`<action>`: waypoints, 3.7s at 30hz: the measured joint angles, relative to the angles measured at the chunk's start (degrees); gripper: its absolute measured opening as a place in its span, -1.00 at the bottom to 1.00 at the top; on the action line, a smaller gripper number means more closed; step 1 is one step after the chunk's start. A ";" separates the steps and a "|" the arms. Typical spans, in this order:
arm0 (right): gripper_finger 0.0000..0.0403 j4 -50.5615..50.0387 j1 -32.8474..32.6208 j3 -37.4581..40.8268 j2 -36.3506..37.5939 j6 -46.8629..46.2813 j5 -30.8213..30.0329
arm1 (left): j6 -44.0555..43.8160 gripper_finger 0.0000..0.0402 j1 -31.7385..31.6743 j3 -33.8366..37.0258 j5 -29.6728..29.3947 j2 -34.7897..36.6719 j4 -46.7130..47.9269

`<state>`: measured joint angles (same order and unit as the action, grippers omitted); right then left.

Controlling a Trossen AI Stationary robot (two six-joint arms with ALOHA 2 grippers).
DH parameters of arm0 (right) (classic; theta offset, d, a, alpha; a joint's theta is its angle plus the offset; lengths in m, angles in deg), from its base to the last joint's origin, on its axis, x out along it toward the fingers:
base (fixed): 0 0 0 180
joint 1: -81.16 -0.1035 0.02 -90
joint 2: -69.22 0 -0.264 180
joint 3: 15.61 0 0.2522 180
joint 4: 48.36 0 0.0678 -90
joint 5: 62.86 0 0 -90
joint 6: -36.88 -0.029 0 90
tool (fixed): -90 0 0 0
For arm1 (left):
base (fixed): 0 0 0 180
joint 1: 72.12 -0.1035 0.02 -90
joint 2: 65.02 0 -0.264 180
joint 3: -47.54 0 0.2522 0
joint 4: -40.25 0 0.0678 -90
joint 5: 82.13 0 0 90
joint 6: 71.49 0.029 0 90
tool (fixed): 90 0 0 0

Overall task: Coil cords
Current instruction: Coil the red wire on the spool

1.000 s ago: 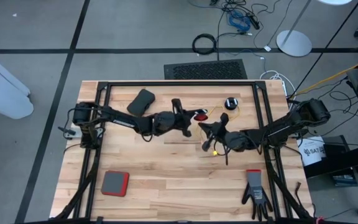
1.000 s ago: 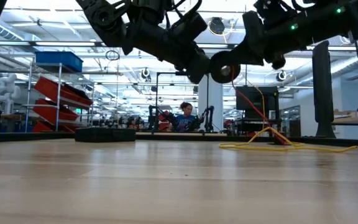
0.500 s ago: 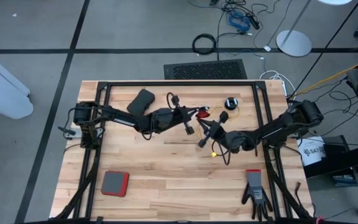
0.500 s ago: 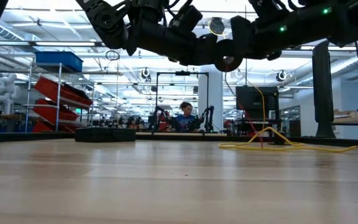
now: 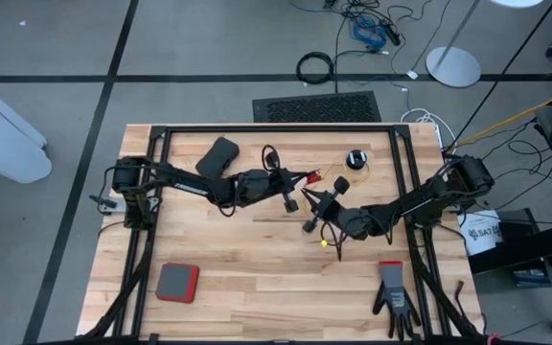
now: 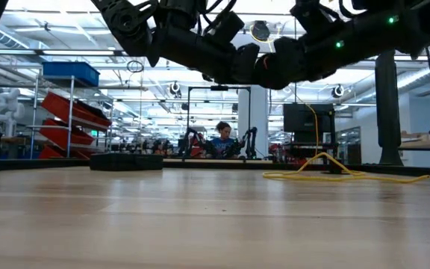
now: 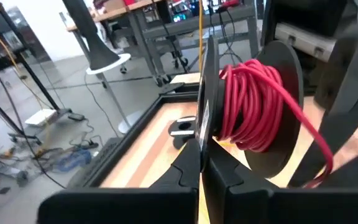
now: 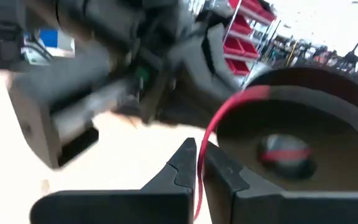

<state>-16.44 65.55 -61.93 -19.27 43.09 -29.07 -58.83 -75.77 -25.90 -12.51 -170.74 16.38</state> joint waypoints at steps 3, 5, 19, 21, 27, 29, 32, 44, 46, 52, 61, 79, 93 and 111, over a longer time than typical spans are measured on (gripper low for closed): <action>-0.90 -2.63 -0.44 0.03 -0.02 -2.67 -0.04 | -3.15 -0.98 -0.04 -0.01 1.23 0.14 2.75; -0.87 -3.47 -0.90 0.03 -0.02 -3.57 -0.20 | -5.04 -0.98 -0.04 0.01 2.51 0.10 4.30; -0.85 -3.47 -1.93 0.03 0.09 -2.35 -0.42 | -11.99 -0.98 0.03 0.12 5.78 0.03 -0.88; -0.85 -3.07 -2.21 0.03 0.09 -2.09 -0.44 | -12.35 -0.98 0.03 0.12 6.01 0.03 -1.52; -0.85 -2.18 -4.09 0.03 0.09 -0.89 -0.48 | -12.41 -0.98 -0.14 0.12 7.66 -0.03 -2.48; -0.85 -1.20 -4.81 0.03 0.09 0.25 -0.48 | -12.41 -0.98 -0.14 0.12 8.66 -0.05 -3.22; -0.85 0.41 -5.71 0.03 0.09 2.11 -0.49 | -12.83 -0.98 -0.14 0.13 9.98 -0.05 -4.51; -0.86 1.05 -7.02 0.03 0.09 3.27 0.75 | -14.46 -0.98 -0.34 0.14 13.92 -0.05 -5.89; -0.89 1.22 -7.01 0.03 0.09 3.28 0.95 | -15.34 -0.98 -0.34 0.16 14.19 -0.05 -6.15; -0.99 2.50 -5.13 0.03 0.11 3.11 1.01 | -15.43 -0.98 -0.26 0.16 14.21 -0.05 -7.12; -1.00 -9.01 -3.13 0.03 0.13 -4.94 -0.04 | -15.58 -0.98 -0.41 0.18 18.62 -0.04 -6.51; -1.00 -25.64 -3.17 0.03 0.15 -8.70 -1.12 | -4.62 -0.98 -5.36 0.18 34.36 4.90 25.73; -1.00 -26.67 -3.11 -0.06 0.13 -8.63 2.65 | 5.44 -0.98 -5.35 -1.04 31.99 5.23 35.38; -0.94 -33.80 -1.81 0.05 0.20 -14.19 7.00 | 9.36 -0.98 -5.35 -0.76 26.95 5.19 41.12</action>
<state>-50.24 63.74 -61.88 -19.07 28.90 -22.07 -49.47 -81.12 -26.66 14.44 -165.55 57.50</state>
